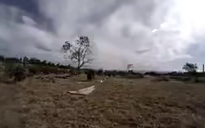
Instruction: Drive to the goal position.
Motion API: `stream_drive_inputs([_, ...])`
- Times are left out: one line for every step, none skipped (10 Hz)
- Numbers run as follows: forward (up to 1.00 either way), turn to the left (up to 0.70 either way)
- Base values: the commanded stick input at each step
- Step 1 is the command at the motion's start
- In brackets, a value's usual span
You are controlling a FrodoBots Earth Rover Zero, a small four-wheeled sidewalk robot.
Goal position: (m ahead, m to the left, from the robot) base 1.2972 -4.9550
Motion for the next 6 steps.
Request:
stream_drive_inputs([0.70, 0.00])
stream_drive_inputs([0.70, 0.00])
stream_drive_inputs([0.70, 0.00])
stream_drive_inputs([0.70, 0.00])
stream_drive_inputs([0.70, 0.00])
stream_drive_inputs([0.70, 0.00])
